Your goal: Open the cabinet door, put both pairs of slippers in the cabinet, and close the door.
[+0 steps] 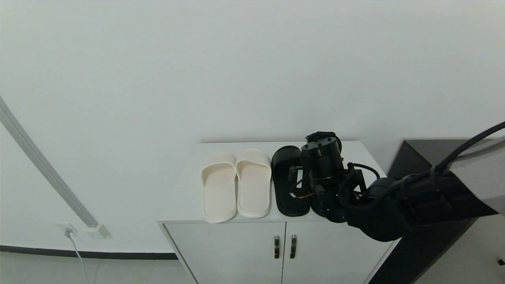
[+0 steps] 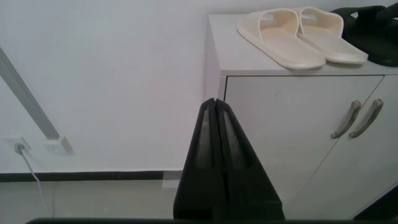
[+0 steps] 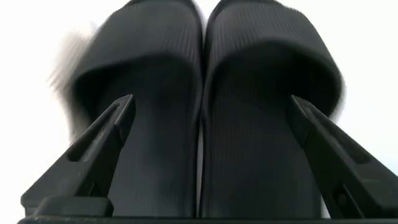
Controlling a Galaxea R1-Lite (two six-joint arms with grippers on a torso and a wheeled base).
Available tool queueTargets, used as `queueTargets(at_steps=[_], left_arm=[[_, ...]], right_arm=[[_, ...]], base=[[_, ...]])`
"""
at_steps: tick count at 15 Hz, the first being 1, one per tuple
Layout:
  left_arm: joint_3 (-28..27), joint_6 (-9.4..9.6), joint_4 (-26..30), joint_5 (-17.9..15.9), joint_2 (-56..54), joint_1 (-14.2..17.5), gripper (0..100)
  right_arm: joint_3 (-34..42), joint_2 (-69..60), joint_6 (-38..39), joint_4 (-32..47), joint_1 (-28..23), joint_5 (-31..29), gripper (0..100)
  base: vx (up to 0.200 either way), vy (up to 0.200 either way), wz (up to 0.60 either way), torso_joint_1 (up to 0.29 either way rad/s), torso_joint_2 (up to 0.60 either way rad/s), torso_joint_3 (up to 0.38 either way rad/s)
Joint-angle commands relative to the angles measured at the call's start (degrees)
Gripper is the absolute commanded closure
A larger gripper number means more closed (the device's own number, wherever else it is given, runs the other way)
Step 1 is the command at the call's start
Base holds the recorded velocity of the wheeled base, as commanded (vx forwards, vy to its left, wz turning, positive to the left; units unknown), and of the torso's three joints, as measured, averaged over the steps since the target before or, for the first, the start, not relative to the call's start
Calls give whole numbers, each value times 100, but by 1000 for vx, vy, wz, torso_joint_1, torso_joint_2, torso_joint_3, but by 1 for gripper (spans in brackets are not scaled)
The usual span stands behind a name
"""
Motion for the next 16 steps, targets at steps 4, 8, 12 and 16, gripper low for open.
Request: queueTargets(at_steps=[4, 8, 12, 16], left_arm=[[0, -1, 0, 4, 7, 1, 100], [0, -1, 0, 4, 7, 1, 100], [0, -10, 0, 4, 7, 1, 100], [0, -10, 0, 4, 7, 1, 100]], right_arm=[[-982, 987, -431, -249, -336, -5, 0], [-1140, 1242, -932, -820, -450, 4, 0], [-1122, 1277, -985, -890, -459, 4, 100], [-938, 1110, -985, -890, -459, -5, 100]], base=[[0, 0, 0, 0, 0, 0], [0, 0, 0, 0, 0, 0], [0, 0, 0, 0, 0, 0], [0, 0, 0, 0, 0, 0]])
